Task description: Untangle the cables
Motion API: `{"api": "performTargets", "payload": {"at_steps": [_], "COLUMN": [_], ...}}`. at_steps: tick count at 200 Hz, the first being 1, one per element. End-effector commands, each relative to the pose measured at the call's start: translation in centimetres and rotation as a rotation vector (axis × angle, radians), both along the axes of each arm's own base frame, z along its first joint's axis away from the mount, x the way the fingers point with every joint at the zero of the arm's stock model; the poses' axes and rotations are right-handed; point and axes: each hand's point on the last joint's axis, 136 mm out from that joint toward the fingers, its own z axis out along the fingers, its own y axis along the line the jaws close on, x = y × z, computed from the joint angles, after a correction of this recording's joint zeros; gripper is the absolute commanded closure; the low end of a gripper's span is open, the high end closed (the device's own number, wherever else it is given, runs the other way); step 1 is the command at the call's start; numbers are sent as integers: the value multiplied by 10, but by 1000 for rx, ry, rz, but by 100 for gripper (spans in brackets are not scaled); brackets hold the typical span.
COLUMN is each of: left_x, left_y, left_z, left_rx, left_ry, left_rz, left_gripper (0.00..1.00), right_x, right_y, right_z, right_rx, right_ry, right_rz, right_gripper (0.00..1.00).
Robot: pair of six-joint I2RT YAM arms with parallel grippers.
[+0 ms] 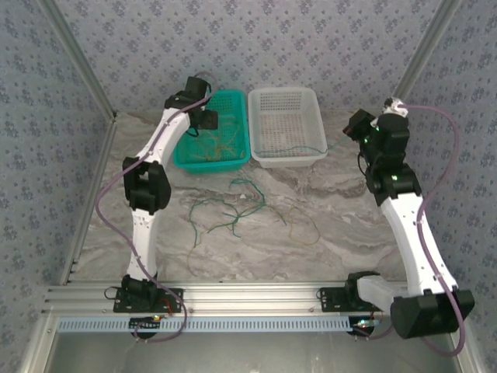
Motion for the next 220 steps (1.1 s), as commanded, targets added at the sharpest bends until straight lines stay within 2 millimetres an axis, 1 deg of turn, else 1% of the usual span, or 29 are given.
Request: {"api": "performTargets", "payload": {"at_steps": [1, 10, 12, 14, 23, 26, 30, 32, 34, 36, 39, 48, 54, 60, 69, 82, 84, 90, 92, 94, 103, 120, 130, 141, 160, 163, 177, 195, 220], "left_x": [-10, -22, -25, -29, -46, -52, -63, -69, -73, -79, -86, -105, -113, -118, -124, -137, -139, -149, -152, -155, -172, -204, -221, -237, -260, -262, -272, -277, -279], "left_y": [9, 8, 8, 8, 9, 9, 10, 10, 11, 14, 19, 33, 40, 45, 44, 31, 29, 21, 19, 16, 4, -13, -23, -27, -28, -27, -27, -21, -22], "left_z": [90, 115, 124, 127, 155, 163, 164, 173, 173, 179, 182, 185, 180, 171, 158, 143, 144, 137, 140, 136, 134, 124, 115, 101, 78, 73, 57, 42, 40], "left_rx": [28, -12, -27, -36, -87, -100, -111, -120, -123, -128, -127, -113, -91, -71, -68, -121, -134, -176, -195, -211, -285, -356, -350, -311, -233, -226, -235, -232, -232], "left_ry": [-203, -257, -275, -283, -361, -386, -401, -427, -433, -455, -468, -469, -440, -399, -346, -324, -337, -356, -376, -381, -430, -473, -466, -443, -417, -411, -388, -358, -370], "left_rz": [24, 14, 9, 5, -5, -8, -17, -20, -22, -17, -1, 43, 53, 57, 38, -6, -10, -29, -36, -43, -74, -107, -132, -143, -159, -154, -163, -143, -148], "left_gripper": [15, 14, 14, 14, 13, 11, 10, 9, 9, 10, 10, 16, 18, 17, 16, 19, 19, 19, 19, 19, 17, 17, 16, 16, 15, 15, 14, 14, 14], "right_x": [19, 30, 33, 36, 48, 52, 56, 60, 62, 65, 70, 81, 87, 93, 98, 102, 103, 105, 105, 107, 116, 138, 149, 164, 183, 185, 200, 219, 238], "right_y": [-10, -9, -9, -8, -7, -7, -6, -6, -6, -4, -3, 0, 2, 6, 10, 12, 11, 11, 12, 12, 16, 21, 23, 30, 45, 46, 57, 69, 87], "right_z": [33, 31, 31, 30, 28, 26, 26, 25, 23, 24, 23, 21, 19, 19, 18, 21, 20, 21, 22, 21, 23, 16, 14, 6, -7, -6, -16, -24, -42], "right_rx": [-45, -58, -61, -65, -78, -83, -91, -97, -103, -107, -113, -123, -122, -118, -116, -140, -147, -169, -177, -182, -221, -310, -361, -409, -500, -507, -525, -538, -607], "right_ry": [-87, -80, -79, -78, -76, -72, -72, -69, -65, -65, -61, -45, -36, -36, -43, -57, -56, -60, -62, -64, -73, -35, -18, 3, 14, 7, -20, -45, -67], "right_rz": [-109, -128, -132, -138, -164, -177, -188, -194, -197, -197, -200, -201, -197, -186, -177, -202, -213, -238, -241, -244, -236, -251, -265, -262, -279, -289, -271, -260, -285], "right_gripper": [100, 100, 100, 100, 100, 100, 100, 100, 100, 100, 100, 100, 100, 100, 100, 100, 100, 100, 100, 100, 100, 100, 100, 100, 100, 100, 100, 100, 100]}}
